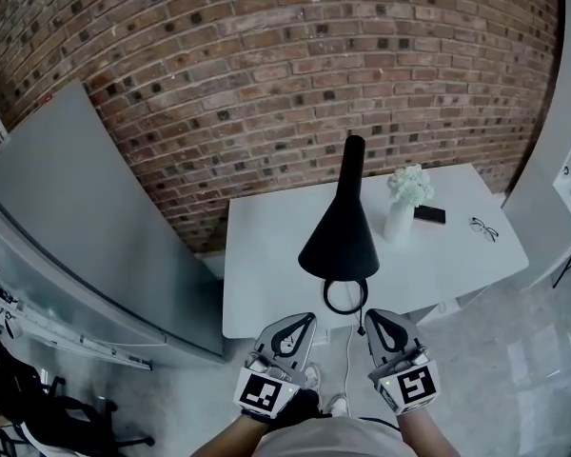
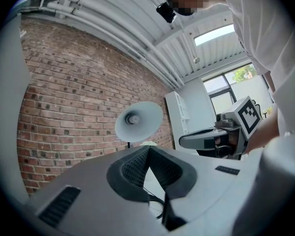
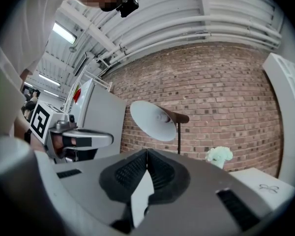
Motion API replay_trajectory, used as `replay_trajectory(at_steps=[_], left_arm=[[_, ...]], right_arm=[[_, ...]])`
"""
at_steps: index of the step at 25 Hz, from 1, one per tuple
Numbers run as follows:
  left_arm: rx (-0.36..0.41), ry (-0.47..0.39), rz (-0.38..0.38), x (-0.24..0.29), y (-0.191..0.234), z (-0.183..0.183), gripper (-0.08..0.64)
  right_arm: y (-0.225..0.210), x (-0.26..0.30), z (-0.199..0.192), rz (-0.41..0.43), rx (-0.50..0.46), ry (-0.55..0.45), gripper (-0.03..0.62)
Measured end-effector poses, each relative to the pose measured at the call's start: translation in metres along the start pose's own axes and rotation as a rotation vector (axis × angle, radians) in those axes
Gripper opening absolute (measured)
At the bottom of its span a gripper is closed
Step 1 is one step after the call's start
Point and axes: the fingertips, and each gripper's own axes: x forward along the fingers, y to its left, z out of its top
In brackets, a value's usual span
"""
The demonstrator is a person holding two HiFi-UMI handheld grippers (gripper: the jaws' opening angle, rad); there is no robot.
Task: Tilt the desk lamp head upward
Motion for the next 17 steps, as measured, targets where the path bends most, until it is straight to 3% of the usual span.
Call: replay_trajectory(at_steps=[17], left_arm=[[-0.017, 0.003, 0.008, 0.0024, 0.0017, -0.0012, 0.006]], right_arm=[[0.0013, 0.0043, -0.0031, 0.012, 0.015, 0.0, 0.017]])
